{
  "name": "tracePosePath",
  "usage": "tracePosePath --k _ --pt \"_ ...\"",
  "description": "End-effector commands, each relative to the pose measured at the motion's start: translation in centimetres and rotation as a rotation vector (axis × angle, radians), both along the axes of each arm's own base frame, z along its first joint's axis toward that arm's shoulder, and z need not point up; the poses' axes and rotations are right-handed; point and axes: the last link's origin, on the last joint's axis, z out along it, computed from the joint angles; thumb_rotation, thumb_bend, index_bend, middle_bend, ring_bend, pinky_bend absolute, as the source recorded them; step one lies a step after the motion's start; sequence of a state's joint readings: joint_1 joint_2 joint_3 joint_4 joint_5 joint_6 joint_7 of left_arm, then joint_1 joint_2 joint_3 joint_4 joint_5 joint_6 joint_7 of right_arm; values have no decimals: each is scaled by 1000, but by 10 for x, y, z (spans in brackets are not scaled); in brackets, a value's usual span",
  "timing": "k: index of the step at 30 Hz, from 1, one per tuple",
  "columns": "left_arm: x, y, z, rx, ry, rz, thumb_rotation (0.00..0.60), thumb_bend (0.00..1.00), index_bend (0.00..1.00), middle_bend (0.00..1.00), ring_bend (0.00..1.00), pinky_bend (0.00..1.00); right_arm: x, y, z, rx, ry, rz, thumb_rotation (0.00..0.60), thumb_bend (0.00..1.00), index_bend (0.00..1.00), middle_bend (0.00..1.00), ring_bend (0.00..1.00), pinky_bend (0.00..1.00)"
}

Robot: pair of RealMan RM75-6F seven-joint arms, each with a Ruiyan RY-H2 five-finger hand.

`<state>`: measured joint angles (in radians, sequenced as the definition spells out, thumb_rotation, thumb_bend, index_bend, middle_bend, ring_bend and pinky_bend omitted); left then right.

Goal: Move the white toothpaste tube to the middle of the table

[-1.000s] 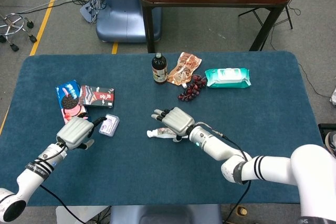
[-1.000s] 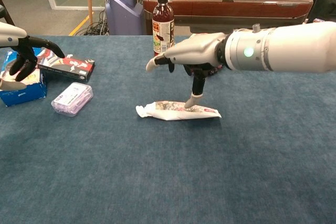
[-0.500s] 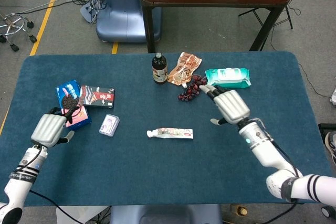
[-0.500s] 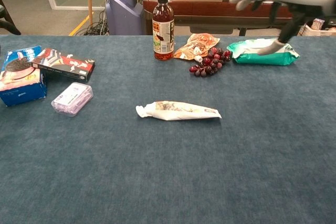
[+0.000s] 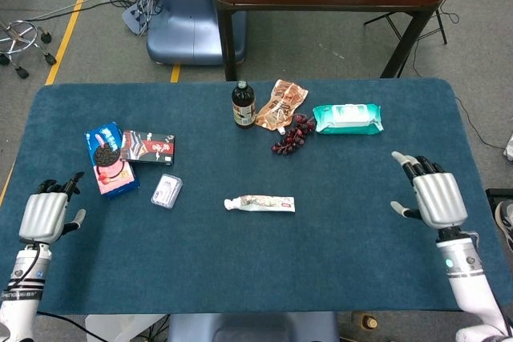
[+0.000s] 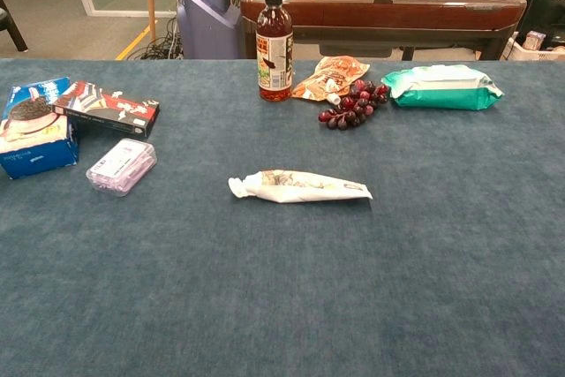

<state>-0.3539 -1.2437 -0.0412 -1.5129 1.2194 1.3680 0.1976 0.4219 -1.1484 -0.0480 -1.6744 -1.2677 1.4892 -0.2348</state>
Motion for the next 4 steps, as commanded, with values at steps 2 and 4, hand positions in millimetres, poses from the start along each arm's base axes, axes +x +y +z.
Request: tracePosePath --k 2,4 --pt "2 -14 1 28 -26 -7 600 297 129 376 358 168 -11 28 -1 -11 -18 -28 600 105 199 299 251 347" --pt "2 -21 2 30 -33 -8 600 298 130 374 358 168 -13 37 0 -15 -34 -45 600 117 205 305 253 349"
